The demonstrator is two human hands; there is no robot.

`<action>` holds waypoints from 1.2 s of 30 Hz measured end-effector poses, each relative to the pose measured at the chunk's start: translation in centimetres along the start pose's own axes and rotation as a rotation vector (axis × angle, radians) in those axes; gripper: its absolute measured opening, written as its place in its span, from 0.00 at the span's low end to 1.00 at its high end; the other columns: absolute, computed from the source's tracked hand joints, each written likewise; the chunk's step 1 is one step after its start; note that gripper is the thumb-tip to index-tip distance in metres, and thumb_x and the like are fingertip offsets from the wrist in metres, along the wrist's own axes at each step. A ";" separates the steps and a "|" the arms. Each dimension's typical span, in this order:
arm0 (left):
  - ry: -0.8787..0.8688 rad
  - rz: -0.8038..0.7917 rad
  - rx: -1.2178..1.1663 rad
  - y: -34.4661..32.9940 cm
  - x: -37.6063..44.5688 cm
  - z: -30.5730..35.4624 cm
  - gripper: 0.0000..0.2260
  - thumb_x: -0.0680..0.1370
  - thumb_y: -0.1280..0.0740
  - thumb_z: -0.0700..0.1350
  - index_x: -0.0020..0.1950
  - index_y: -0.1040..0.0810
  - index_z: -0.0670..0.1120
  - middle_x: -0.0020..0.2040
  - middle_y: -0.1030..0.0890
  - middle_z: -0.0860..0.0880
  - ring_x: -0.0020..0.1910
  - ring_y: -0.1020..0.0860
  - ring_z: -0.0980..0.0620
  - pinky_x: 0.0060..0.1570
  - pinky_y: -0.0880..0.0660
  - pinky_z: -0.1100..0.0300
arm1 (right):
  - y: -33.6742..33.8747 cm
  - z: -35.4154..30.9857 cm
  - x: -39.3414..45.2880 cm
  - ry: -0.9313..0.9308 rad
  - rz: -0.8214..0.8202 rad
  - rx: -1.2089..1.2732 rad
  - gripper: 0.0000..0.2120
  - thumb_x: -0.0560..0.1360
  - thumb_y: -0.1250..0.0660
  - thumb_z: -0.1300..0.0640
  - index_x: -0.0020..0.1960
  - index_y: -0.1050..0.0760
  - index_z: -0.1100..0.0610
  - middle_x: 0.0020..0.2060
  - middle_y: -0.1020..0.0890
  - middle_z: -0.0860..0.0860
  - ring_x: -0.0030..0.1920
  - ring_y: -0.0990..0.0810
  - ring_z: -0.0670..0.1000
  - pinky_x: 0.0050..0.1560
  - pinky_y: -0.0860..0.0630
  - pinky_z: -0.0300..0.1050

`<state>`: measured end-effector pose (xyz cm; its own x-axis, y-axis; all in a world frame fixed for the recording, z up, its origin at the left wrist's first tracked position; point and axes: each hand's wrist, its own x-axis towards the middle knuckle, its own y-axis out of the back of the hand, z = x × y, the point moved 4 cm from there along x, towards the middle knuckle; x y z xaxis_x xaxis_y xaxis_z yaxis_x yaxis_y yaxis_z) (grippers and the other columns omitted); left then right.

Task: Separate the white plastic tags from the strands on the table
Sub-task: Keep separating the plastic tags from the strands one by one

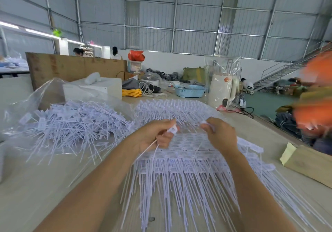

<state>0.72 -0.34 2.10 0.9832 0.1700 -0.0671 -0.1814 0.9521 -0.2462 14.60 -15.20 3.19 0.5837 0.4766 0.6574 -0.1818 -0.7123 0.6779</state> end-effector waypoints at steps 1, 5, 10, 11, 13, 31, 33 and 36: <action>-0.044 0.050 -0.106 0.3 0.3 0.1 0.10 0.78 0.38 0.48 0.45 0.25 0.41 0.24 0.32 0.52 0.17 0.37 0.59 0.18 0.38 0.69 | 0.7 0.0 0.3 -0.031 0.026 0.060 0.14 0.77 0.39 0.45 0.45 0.26 0.55 0.41 0.21 0.52 0.46 0.22 0.57 0.48 0.31 0.49; -0.049 0.316 -0.103 2.4 1.0 -1.9 0.11 0.82 0.43 0.48 0.54 0.28 0.40 0.26 0.25 0.47 0.19 0.31 0.55 0.19 0.33 0.67 | 3.0 -4.3 1.3 0.116 0.003 0.052 0.17 0.76 0.38 0.44 0.52 0.24 0.56 0.39 0.18 0.55 0.41 0.21 0.58 0.47 0.26 0.49; 0.014 0.424 -0.106 3.4 0.9 -2.6 0.07 0.83 0.44 0.40 0.56 0.27 0.45 0.37 0.18 0.38 0.26 0.23 0.51 0.19 0.33 0.67 | 8.4 -9.1 2.0 0.275 0.036 -0.083 0.14 0.77 0.39 0.44 0.50 0.22 0.52 0.29 0.27 0.46 0.37 0.23 0.55 0.46 0.29 0.47; 0.014 0.411 -0.108 3.2 0.9 -2.5 0.07 0.83 0.44 0.40 0.55 0.27 0.45 0.39 0.18 0.36 0.26 0.22 0.50 0.19 0.33 0.67 | 9.5 -10.0 2.1 0.300 0.045 -0.039 0.11 0.77 0.39 0.45 0.44 0.23 0.50 0.27 0.30 0.43 0.35 0.25 0.51 0.41 0.33 0.44; 0.010 0.392 -0.102 3.0 1.1 -2.6 0.07 0.82 0.44 0.39 0.54 0.28 0.44 0.42 0.19 0.36 0.27 0.20 0.49 0.19 0.34 0.67 | 11.3 -11.8 2.2 0.329 -0.002 0.227 0.13 0.77 0.37 0.47 0.34 0.27 0.48 0.25 0.29 0.43 0.31 0.29 0.41 0.35 0.34 0.39; -0.132 0.381 0.117 3.1 1.6 -2.1 0.15 0.76 0.33 0.54 0.42 0.20 0.42 0.29 0.24 0.45 0.26 0.28 0.52 0.26 0.32 0.63 | -5.3 -8.1 -0.7 0.067 -0.394 0.561 0.28 0.70 0.27 0.50 0.67 0.31 0.51 0.54 0.25 0.49 0.52 0.26 0.46 0.52 0.32 0.37; -0.206 0.417 0.159 2.9 1.6 -1.7 0.13 0.78 0.34 0.50 0.38 0.24 0.43 0.24 0.27 0.48 0.22 0.30 0.55 0.22 0.35 0.65 | -5.1 -7.4 -0.6 0.065 -0.405 0.543 0.14 0.72 0.29 0.49 0.57 0.22 0.50 0.48 0.20 0.48 0.49 0.22 0.48 0.52 0.26 0.46; -0.261 0.417 0.209 2.6 1.5 -1.5 0.12 0.79 0.35 0.49 0.40 0.25 0.42 0.23 0.27 0.50 0.21 0.31 0.57 0.21 0.37 0.66 | -5.1 -7.2 -1.2 0.089 -0.461 0.582 0.09 0.76 0.34 0.53 0.38 0.20 0.49 0.35 0.18 0.51 0.33 0.21 0.47 0.41 0.21 0.53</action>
<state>1.70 1.96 -0.08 0.8060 0.5772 0.1313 -0.5761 0.8159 -0.0504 9.19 -8.41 1.28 0.4291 0.8149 0.3897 0.5285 -0.5764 0.6232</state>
